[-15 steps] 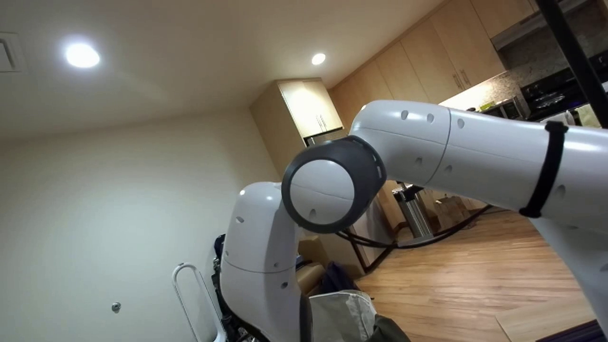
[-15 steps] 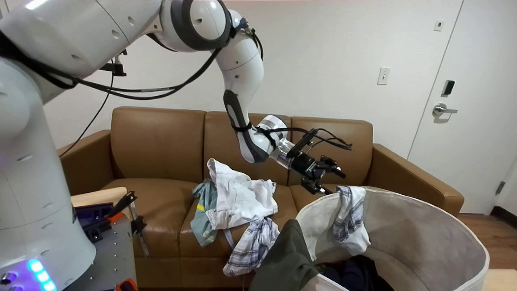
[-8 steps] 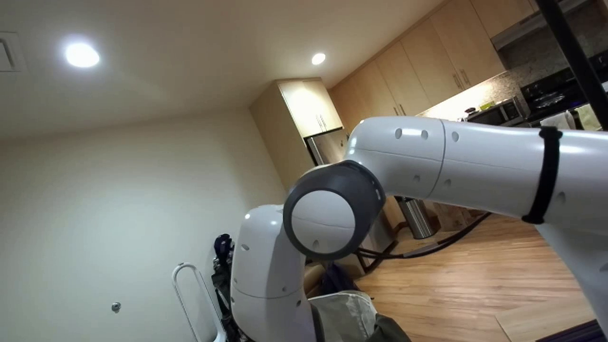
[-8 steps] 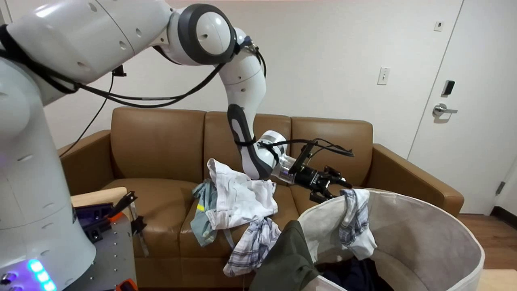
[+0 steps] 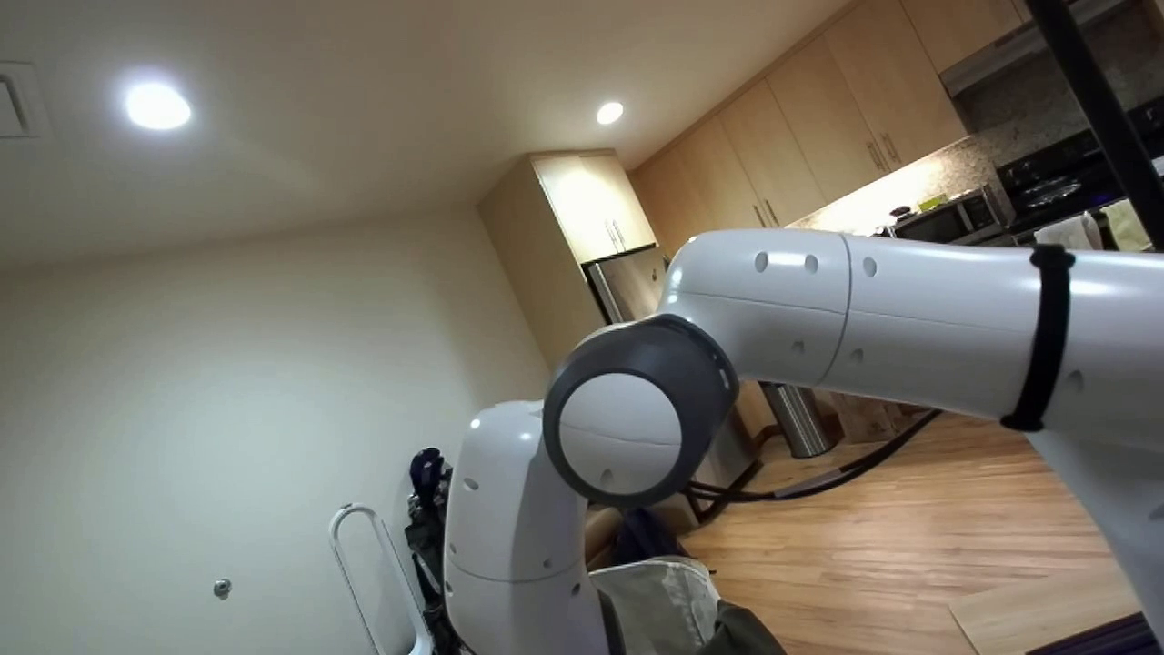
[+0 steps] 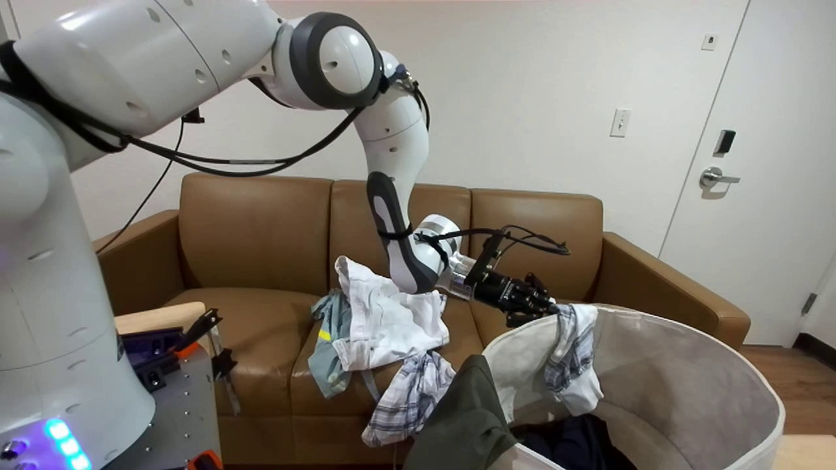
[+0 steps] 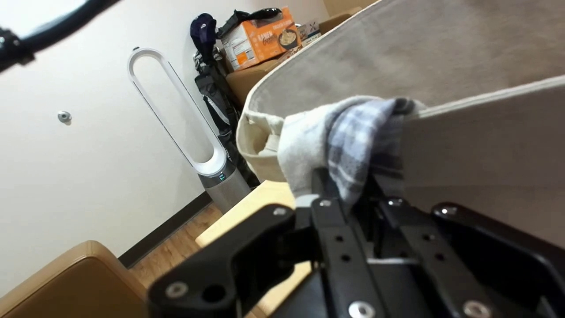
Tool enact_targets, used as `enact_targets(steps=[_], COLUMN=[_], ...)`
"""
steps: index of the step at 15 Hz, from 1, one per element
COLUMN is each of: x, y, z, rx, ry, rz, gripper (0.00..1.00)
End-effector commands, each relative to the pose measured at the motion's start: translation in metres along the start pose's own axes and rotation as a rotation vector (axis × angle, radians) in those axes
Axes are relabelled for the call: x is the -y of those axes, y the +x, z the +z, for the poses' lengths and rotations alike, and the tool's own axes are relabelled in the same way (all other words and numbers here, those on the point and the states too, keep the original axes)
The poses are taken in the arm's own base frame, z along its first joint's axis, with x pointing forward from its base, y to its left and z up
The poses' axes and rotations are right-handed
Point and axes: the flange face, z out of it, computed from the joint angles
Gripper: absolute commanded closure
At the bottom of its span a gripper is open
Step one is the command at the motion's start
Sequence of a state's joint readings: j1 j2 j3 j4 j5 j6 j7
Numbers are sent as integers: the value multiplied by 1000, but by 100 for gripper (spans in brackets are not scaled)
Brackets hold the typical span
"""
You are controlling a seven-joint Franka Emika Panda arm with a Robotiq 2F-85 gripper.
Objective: Take the clothes from the bag and put them on the couch
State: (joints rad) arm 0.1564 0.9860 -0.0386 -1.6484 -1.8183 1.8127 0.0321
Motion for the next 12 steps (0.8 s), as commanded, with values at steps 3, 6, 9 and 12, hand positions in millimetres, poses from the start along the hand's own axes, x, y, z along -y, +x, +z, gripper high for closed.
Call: enact_targets(steps=[3,6,9,12], x=[-39,-96,-158,-170], y=[-29,-75,-129,-131], z=[8,12,4,0], rx=[-9,-46,-98,-97], ry=[51,84,42,10], rz=[130,278,422,419], gripper=[90,88,90,89])
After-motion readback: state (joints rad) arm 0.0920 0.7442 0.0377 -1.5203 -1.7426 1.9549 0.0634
